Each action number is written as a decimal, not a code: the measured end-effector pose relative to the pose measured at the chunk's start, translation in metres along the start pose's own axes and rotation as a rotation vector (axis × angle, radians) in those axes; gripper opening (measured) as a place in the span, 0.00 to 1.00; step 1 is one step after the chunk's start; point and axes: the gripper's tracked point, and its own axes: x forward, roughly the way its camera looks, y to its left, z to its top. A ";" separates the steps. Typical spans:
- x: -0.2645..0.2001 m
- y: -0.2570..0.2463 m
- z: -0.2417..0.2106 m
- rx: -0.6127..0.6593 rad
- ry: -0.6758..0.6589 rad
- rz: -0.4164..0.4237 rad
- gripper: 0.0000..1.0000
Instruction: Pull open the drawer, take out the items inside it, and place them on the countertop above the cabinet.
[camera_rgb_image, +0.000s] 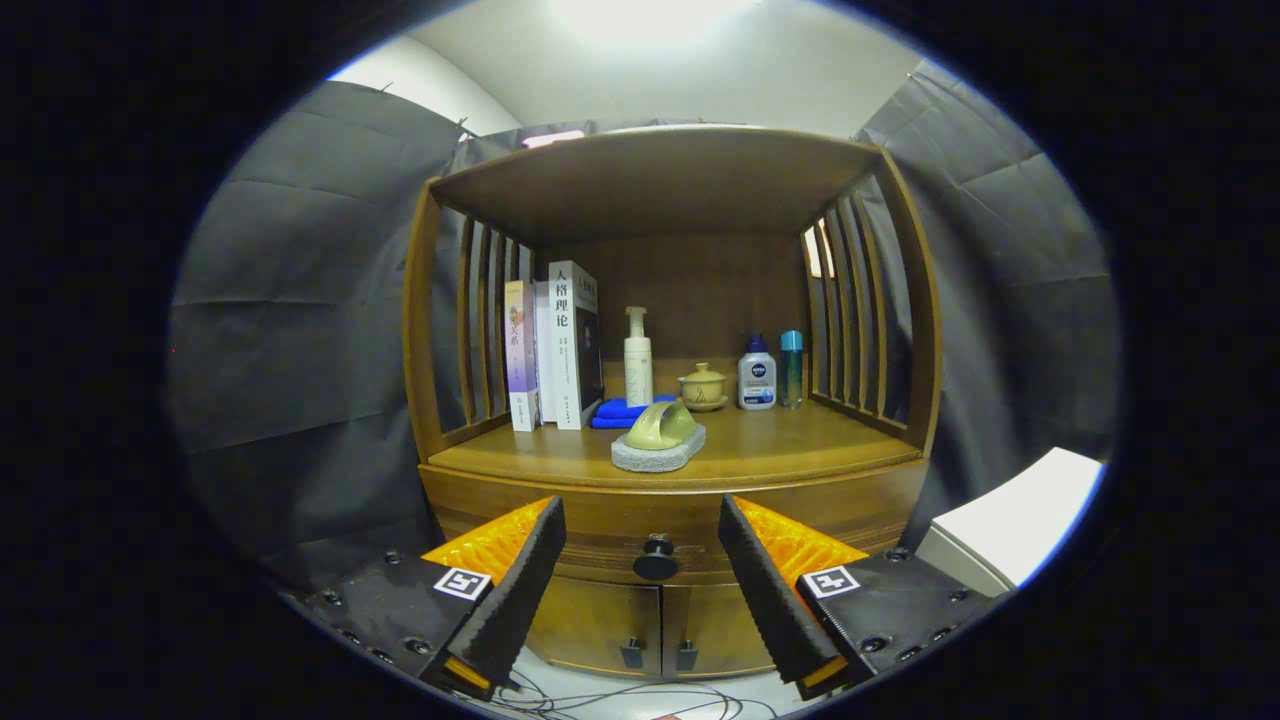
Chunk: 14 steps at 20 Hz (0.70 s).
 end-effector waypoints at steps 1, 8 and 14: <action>-0.010 -0.003 0.004 -0.020 -0.016 -0.004 0.97; -0.065 -0.005 0.014 -0.033 -0.114 -0.006 0.97; -0.073 -0.003 -0.010 -0.014 -0.098 0.000 0.97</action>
